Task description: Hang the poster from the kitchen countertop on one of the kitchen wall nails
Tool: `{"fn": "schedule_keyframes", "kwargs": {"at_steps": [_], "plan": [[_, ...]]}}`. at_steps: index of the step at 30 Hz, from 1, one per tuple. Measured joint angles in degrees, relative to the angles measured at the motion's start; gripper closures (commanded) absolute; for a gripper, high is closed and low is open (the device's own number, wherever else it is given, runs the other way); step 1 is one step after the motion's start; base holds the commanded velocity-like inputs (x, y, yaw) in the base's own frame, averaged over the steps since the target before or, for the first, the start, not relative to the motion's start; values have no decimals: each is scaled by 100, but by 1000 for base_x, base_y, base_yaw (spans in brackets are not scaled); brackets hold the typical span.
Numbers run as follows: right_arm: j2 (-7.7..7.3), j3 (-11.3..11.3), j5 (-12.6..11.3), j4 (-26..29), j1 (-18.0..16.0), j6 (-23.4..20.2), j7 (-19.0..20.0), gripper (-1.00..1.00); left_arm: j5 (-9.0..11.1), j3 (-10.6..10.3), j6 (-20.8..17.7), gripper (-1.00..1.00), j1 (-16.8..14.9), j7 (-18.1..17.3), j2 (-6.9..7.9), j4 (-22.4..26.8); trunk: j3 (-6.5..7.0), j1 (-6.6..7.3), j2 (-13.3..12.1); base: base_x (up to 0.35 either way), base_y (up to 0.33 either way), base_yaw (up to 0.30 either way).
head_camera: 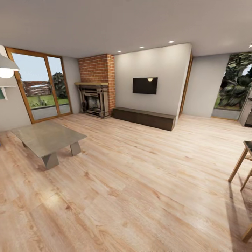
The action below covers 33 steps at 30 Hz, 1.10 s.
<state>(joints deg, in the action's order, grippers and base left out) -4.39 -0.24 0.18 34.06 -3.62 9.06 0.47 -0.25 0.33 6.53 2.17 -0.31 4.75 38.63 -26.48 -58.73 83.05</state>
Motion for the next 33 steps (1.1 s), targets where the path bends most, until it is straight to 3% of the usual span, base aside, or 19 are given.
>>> {"fn": "schedule_keyframes", "kwargs": {"at_steps": [13,22,33], "plan": [[0,-2,3,0,-3,-1,-1,-100,-6,-28,6,-100,0,-1,-2,-11,32,0,0,-15,6,-253],[-1,-8,0,6,-3,0,-7,-100,-7,-40,5,-100,1,-1,-2,-229,36,-2,-1,-254,27,-99],[-1,-8,3,2,-1,-1,-7,-100,-7,-41,6,-100,-1,2,-9,-249,36,1,0,-35,7,-285]]}}
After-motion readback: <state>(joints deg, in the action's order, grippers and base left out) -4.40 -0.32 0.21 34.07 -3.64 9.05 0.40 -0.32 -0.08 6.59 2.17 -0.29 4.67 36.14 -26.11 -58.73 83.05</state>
